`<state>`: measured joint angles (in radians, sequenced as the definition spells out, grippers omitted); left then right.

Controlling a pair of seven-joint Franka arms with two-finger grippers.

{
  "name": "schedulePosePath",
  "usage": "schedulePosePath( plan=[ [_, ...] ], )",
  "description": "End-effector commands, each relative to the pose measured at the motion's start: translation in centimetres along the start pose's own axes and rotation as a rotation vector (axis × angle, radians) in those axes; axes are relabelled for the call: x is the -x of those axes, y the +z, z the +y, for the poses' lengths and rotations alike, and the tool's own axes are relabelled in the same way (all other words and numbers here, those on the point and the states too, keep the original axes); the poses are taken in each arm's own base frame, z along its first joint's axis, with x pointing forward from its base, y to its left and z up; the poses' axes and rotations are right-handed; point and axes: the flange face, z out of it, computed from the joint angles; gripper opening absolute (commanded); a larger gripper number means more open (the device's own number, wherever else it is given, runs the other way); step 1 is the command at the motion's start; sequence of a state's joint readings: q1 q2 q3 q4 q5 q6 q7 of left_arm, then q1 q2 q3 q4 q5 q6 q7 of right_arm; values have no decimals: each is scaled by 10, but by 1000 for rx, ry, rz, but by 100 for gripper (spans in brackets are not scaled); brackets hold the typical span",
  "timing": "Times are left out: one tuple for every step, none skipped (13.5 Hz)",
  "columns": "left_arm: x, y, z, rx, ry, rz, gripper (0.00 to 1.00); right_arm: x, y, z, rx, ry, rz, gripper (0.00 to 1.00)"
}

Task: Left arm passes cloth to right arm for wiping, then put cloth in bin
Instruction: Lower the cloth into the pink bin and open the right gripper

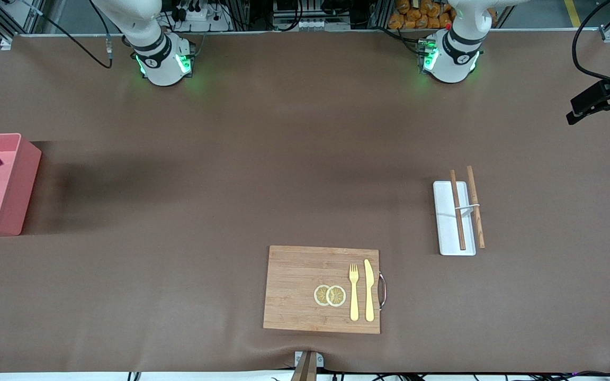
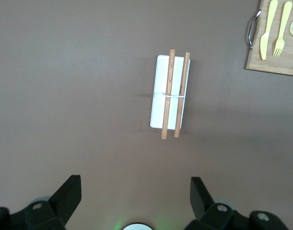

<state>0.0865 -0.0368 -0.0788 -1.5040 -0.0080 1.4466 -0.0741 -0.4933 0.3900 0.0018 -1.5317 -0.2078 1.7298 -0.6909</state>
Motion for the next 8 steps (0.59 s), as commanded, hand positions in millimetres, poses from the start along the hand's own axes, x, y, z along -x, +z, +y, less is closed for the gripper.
schedulePosePath(
  plan=[
    [7,-5,-3,5,9,5,100,1,4,34,86,-44,5,0],
    [7,-5,-3,5,10,3,100,6,15,50,120,-40,1,0],
    [7,-3,-4,5,9,0,100,15,36,68,114,-22,-7,0],
    [7,-3,-4,5,7,0,100,15,52,78,115,-25,4,0],
    [7,-3,-4,5,7,-1,100,12,65,86,128,-47,22,0],
    [6,-2,-4,3,6,-3,100,12,77,96,138,-54,37,0],
    [6,-2,-5,3,4,-4,100,14,92,105,139,-64,44,0],
    [6,-2,-5,3,6,-3,100,18,106,113,136,-73,49,0]
  ],
)
